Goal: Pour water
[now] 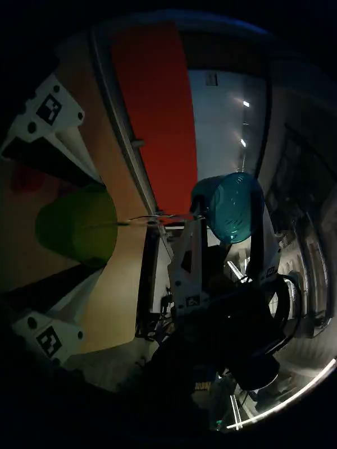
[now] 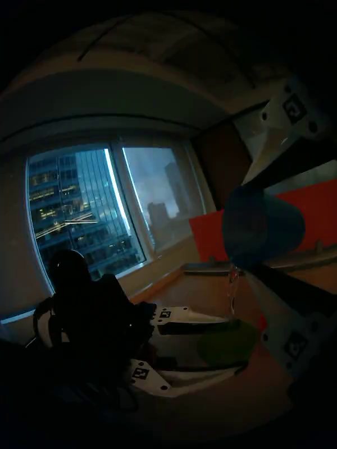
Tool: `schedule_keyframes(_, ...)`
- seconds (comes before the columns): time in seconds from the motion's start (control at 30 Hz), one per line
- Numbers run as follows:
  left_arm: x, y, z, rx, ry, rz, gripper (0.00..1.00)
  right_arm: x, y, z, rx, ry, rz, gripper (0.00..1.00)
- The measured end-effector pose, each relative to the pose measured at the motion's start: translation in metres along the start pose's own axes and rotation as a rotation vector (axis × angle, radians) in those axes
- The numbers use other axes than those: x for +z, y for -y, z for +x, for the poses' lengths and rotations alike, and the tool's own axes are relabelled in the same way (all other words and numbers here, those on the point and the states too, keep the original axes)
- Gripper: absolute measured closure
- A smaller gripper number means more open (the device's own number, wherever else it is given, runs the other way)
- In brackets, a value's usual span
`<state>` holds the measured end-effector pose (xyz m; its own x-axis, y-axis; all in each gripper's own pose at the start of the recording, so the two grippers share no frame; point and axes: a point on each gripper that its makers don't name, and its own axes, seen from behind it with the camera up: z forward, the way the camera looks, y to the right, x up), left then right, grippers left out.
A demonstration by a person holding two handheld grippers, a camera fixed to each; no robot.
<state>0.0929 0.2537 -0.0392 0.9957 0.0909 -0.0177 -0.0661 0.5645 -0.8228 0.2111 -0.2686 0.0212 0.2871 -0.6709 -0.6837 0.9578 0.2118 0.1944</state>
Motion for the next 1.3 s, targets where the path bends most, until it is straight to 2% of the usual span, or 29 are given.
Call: schedule_keyframes(1.3,0.003,-0.003,0.005,0.012,-0.002,-0.005,0.12,0.004,-0.012,0.011,-0.173,-0.004,-0.029,0.09)
